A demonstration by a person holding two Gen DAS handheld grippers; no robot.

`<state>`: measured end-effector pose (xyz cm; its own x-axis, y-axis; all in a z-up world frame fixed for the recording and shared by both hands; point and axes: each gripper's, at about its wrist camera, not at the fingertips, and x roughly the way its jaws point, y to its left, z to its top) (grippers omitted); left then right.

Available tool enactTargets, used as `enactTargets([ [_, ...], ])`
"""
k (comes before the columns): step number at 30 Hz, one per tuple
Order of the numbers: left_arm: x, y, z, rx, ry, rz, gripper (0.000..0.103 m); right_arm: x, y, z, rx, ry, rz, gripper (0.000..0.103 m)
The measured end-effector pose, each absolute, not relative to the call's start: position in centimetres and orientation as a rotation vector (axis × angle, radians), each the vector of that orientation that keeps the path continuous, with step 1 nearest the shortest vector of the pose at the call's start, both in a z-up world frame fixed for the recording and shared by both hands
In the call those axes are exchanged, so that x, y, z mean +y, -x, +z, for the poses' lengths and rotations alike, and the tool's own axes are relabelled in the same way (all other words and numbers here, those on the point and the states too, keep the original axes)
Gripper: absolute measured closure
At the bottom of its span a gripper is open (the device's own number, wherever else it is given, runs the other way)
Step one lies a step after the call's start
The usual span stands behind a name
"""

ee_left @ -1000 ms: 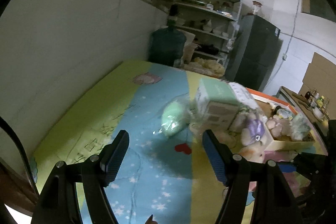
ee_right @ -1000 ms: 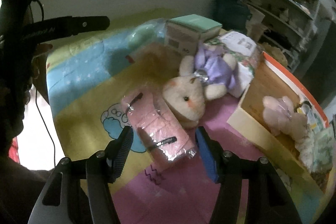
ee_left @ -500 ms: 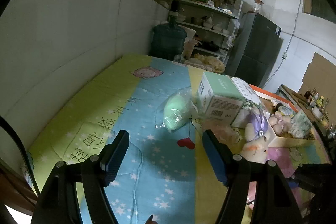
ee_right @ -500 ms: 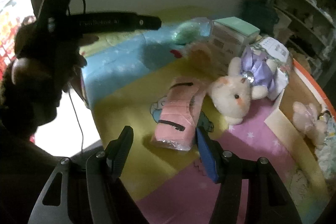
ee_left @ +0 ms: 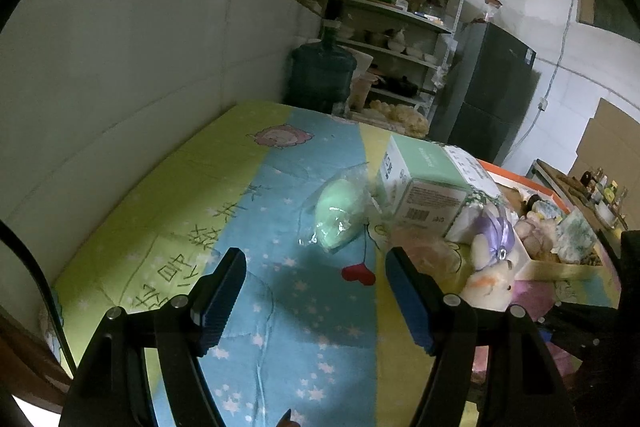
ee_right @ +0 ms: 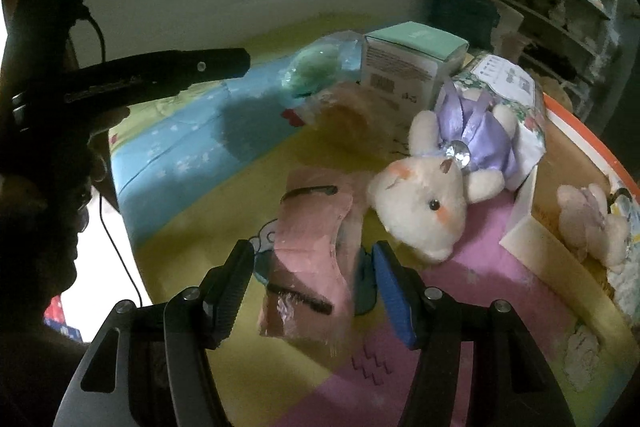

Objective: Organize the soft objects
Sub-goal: 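Grasp the green plastic-wrapped bag with the left gripper while the right grasps the pink packet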

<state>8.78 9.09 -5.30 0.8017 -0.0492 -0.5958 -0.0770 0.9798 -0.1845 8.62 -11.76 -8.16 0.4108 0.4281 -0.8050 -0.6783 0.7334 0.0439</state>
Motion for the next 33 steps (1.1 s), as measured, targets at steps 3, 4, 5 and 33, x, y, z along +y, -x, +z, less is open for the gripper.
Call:
enactTargets([
  [3,9.2,-9.2,-5.1,0.641,0.188,-0.005,0.031,-11.6,-8.6,-8.4,0.909,0.291,0.674,0.060],
  [4,9.2,-9.4,-5.0,0.641,0.180,-0.016,0.031,-11.6,-8.5,-8.4,0.909,0.281,0.667,0.061],
  [5,9.2,-9.8,-4.9,0.641,0.166,-0.031,0.031,-11.4,-8.5,-8.5,0.906,0.272,0.661,0.061],
  [33,9.5,-18.9,-7.1,0.783,0.078,-0.236,0.064,-14.3,-8.0,-6.8,0.856,0.032,0.649,0.061],
])
